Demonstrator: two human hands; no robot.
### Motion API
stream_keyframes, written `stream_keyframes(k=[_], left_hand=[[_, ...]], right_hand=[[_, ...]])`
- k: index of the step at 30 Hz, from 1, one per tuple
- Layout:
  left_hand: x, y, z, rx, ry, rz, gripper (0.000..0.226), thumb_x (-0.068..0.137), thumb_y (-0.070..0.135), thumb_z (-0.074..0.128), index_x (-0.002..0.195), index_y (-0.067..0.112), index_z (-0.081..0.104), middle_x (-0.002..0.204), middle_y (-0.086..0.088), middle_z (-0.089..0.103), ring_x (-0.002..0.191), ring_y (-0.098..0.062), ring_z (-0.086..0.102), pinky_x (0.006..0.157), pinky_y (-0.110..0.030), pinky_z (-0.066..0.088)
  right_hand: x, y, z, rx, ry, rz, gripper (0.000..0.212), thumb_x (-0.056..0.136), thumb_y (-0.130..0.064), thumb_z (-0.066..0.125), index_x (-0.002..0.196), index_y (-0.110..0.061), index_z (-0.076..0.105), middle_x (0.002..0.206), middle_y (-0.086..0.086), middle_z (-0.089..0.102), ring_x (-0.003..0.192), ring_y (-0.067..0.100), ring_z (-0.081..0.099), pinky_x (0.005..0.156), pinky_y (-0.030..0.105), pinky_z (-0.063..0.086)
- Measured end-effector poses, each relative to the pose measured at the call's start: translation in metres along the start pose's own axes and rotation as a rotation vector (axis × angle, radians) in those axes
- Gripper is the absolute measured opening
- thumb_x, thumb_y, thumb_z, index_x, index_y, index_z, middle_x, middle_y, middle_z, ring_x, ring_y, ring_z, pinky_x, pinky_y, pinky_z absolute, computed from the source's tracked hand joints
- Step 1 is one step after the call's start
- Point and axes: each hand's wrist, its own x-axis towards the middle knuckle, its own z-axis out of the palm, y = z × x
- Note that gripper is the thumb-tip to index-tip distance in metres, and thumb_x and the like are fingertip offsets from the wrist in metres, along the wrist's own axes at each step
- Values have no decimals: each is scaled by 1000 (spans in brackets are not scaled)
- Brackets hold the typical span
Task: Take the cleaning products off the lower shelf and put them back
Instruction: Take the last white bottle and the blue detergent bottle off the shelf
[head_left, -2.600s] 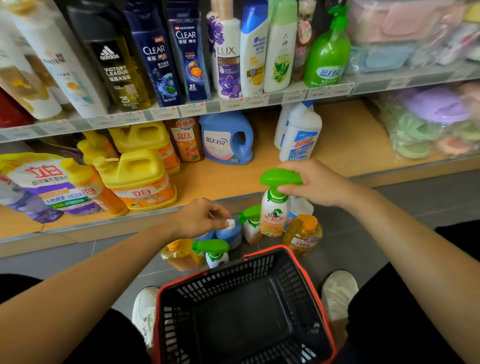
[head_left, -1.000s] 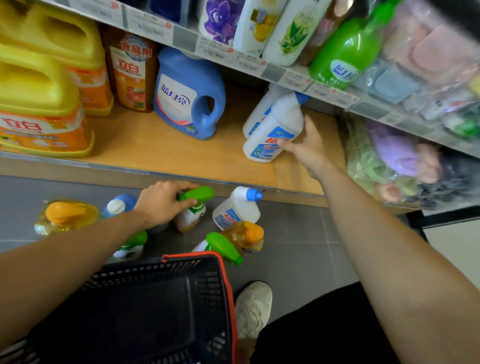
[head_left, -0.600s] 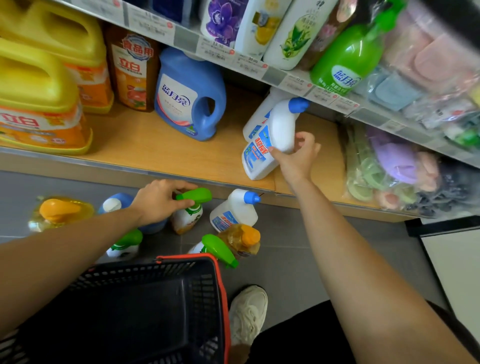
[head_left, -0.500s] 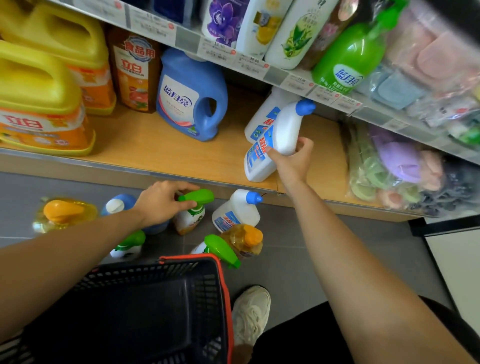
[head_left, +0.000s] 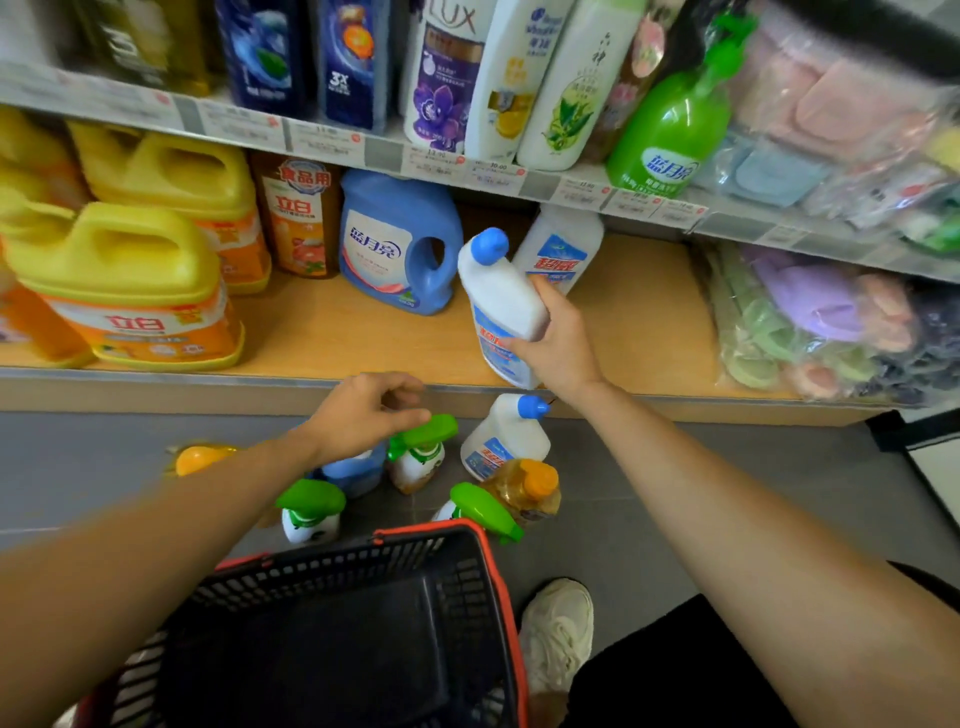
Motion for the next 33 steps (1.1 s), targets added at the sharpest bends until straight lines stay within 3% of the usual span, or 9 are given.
stream_keyframes(k=[3,7,10,12,17,22,27,29,33], left_hand=[[0,41,-22,-86,143,87,47,89,24,76,133,19,60,115,-1,69,99,-21,67,91,-40,56],[-10,98,-53,-236,195,186,66,88,24,78,145,24,47,134,8,56,114,-8,58,81,-13,51],[-28,124,-73,-188,61,238,55,87,26,77,137,24,55,127,11,64,120,-3,58,100,-30,51],[-44,131,-86,-188,-31,277,46,86,26,75,130,22,60,122,9,70,118,-6,63,102,-32,52],[-86,129,-101,-333,-267,245,42,84,18,80,123,25,66,123,-1,73,112,-20,71,86,-32,61],[-109,123,-98,-418,-225,216,43,79,14,84,119,18,69,116,-5,76,105,-27,74,77,-34,63],[-108,109,-88,13,-19,226,48,66,23,94,108,14,73,99,0,79,92,-19,75,80,-48,61],[-106,102,-90,197,15,255,53,65,33,96,111,20,74,98,3,78,90,-17,74,77,-46,59],[-102,93,-97,416,116,327,64,62,57,89,118,31,71,100,8,77,87,-16,72,71,-42,56]], right_hand=[[-12,-32,-13,-38,-46,-104,77,66,-33,81,136,-22,52,127,-1,61,121,20,55,101,42,50],[-30,-76,-33,-7,-51,-182,78,64,-24,88,135,-21,55,126,-7,63,118,14,58,99,42,51],[-48,-109,-44,176,-114,-147,72,63,-18,90,128,-25,59,118,-7,67,113,13,63,91,39,57],[-64,-129,-49,336,-161,-119,67,63,-14,90,121,-36,62,113,-9,71,110,12,67,85,34,59],[-96,-150,-45,686,-282,-81,55,67,-11,87,115,-32,69,114,1,74,109,23,70,82,36,59],[-106,-148,-35,711,-380,-25,55,73,-2,81,124,-14,62,124,16,67,119,34,63,96,51,55],[-99,-147,-44,425,-282,-40,58,72,-19,88,124,-19,62,115,6,68,103,24,66,90,48,57],[-97,-144,-46,367,-227,-116,56,72,-20,89,122,-20,65,110,-4,69,93,13,66,82,38,59],[-94,-140,-45,244,-199,-209,40,70,-24,90,105,-16,71,97,-3,70,88,15,65,77,31,56]])
